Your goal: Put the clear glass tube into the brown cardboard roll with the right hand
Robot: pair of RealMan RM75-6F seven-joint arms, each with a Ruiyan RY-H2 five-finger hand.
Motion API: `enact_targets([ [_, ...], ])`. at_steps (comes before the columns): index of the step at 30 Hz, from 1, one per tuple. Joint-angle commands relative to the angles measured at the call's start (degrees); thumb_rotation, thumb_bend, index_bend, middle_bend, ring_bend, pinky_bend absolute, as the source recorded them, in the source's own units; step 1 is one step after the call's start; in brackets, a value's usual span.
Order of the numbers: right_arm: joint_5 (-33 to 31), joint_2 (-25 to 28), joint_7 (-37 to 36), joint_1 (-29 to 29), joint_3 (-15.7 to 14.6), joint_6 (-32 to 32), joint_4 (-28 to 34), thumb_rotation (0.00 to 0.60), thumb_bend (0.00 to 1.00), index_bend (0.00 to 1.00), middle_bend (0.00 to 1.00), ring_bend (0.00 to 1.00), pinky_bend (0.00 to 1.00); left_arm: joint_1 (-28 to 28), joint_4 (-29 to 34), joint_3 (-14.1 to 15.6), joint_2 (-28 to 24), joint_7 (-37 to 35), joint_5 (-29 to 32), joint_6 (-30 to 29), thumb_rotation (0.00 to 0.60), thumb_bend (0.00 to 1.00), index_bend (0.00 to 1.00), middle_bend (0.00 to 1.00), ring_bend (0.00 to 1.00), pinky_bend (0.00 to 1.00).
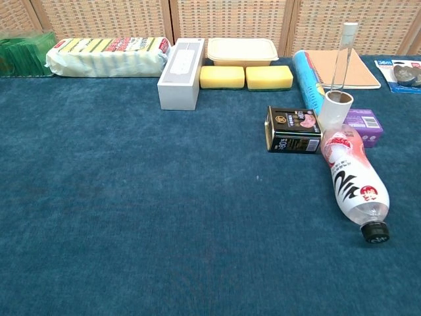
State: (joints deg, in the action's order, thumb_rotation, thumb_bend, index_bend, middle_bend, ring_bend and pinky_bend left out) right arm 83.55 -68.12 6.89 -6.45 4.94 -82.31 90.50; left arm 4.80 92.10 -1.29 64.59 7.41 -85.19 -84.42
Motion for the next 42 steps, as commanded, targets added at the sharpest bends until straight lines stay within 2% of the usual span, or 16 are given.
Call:
enact_targets([
  [1,-0.46,-1.09,0.19,-0.53,0.69,0.03,-0.45,0.513,0.16,0.21,0.24,0.24,0.41,-0.15,-0.12,-0.04,-0.18,-0.51,0.26,-0.01,0.536,0.08,0.02,0.0,0.0,0.0],
  [11,-3.12,-5.77,-3.87,-2.05,4.19,-0.53,0.9,0.512,0.16,0.21,0.26,0.28,0.47,-0.67,-0.57,0.31,-0.73,-2.58,-0.37,-0.61,0.539,0.08,0.02,0.0,0.0,0.0],
  [16,-6.29,-9.56,-8.4,-4.04,8.33,-0.44,2.54,0.517,0.16,0.22,0.27,0.3,0.48,-0.51,-0.97,2.11,-1.39,-3.84,-3.25,0.1,0.539,0.08,0.02,0.0,0.0,0.0],
  [20,-7.33,-12.32,-6.94,-5.49,9.61,-0.46,1.14,0.515,0.16,0.22,0.27,0.31,0.49,-0.59,-1.31,2.6,-1.55,-4.5,-4.24,-0.07,0.537,0.08,0.02,0.0,0.0,0.0],
  [29,-12.44,-17.41,-3.61,-10.82,13.26,4.02,-0.92,0.515,0.16,0.22,0.28,0.34,0.51,-0.88,-1.78,3.37,-2.53,-6.94,-5.85,-0.78,0.536,0.08,0.02,0.0,0.0,0.0],
  [36,-13.86,-21.26,0.38,-13.89,14.71,4.11,-4.78,0.514,0.17,0.23,0.31,0.39,0.57,-1.16,-2.24,3.35,-3.17,-9.09,-6.16,-1.55,0.536,0.08,0.02,0.0,0.0,0.0],
  [42,-16.93,-23.08,2.38,-15.24,15.79,4.9,-4.8,0.512,0.17,0.24,0.33,0.44,0.62,-1.21,-2.49,3.48,-3.34,-9.73,-6.51,-1.64,0.537,0.08,0.02,0.0,0.0,0.0],
])
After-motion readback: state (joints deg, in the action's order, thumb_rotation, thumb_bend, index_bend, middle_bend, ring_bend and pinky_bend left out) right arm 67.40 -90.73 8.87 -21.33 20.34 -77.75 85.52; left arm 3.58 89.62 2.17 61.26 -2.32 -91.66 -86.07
